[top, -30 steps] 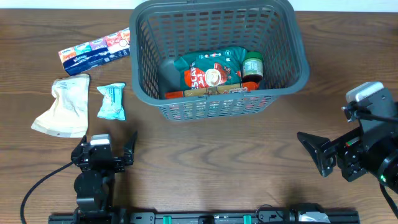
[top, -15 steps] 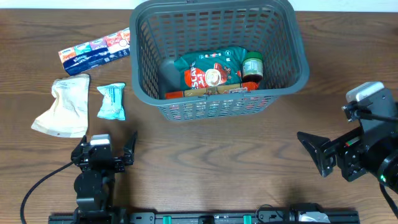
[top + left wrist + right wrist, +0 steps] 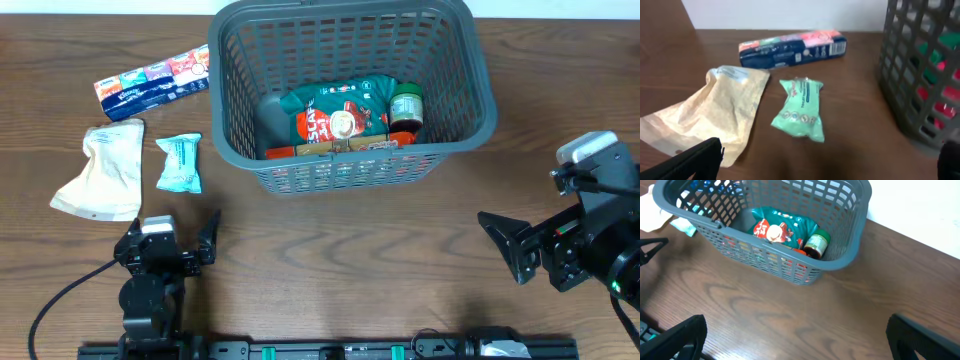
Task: Pack container
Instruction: 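Raise the left gripper from rest toward the wet-wipes pack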
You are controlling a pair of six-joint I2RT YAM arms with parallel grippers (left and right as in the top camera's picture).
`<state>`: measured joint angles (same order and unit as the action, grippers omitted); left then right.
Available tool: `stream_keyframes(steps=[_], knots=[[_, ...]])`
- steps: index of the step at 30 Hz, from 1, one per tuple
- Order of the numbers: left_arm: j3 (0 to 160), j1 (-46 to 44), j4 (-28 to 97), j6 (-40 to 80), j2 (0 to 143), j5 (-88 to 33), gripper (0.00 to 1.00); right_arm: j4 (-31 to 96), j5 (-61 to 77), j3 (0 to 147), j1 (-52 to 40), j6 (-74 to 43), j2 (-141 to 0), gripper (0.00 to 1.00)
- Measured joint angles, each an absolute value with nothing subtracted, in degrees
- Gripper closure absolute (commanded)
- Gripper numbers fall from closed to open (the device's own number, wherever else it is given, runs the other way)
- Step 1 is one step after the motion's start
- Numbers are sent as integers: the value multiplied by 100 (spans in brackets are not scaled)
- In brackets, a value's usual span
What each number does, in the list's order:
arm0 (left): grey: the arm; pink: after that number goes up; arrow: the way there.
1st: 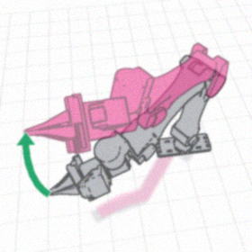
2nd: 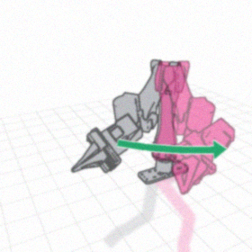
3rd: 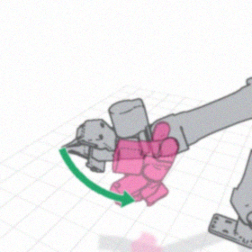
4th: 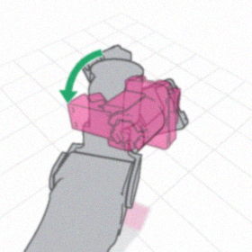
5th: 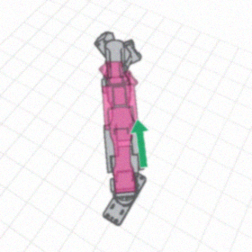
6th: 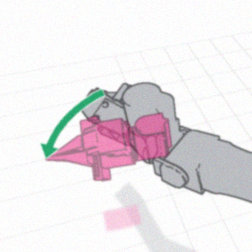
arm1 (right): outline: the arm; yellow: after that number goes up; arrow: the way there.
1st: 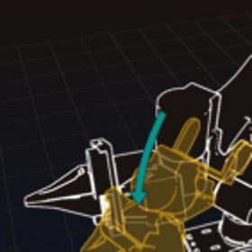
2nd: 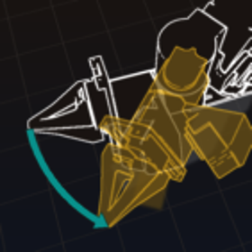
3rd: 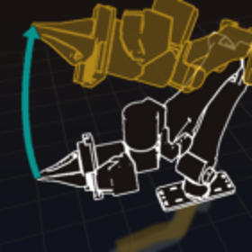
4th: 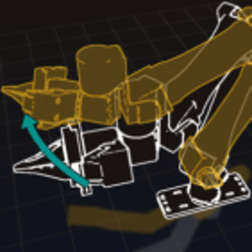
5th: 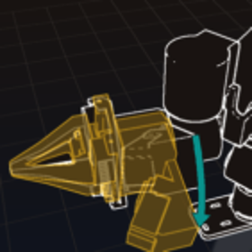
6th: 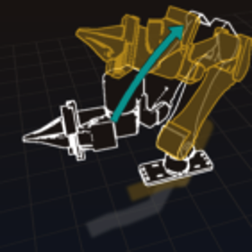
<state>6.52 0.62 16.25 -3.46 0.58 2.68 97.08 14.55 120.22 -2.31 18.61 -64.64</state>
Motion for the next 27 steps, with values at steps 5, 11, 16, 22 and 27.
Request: stream_keyframes(steps=[5,11,16,22,27], knots=[[617,62,1033,207,281,266,1,9708,1455,12020,-231,1861,-6464,1],[1199,62,1057,556,1726,301,1,9710,1455,12018,-231,1861,-6462,1],[2440,62,1437,624,3546,344,1,9706,1452,12014,-231,1861,-6460,1],[4281,239,2611,626,5756,467,2,9710,1452,12005,-231,1861,-6460,1],[5673,725,3214,628,6899,443,2,9712,1452,11996,-233,1861,-6460,1]])
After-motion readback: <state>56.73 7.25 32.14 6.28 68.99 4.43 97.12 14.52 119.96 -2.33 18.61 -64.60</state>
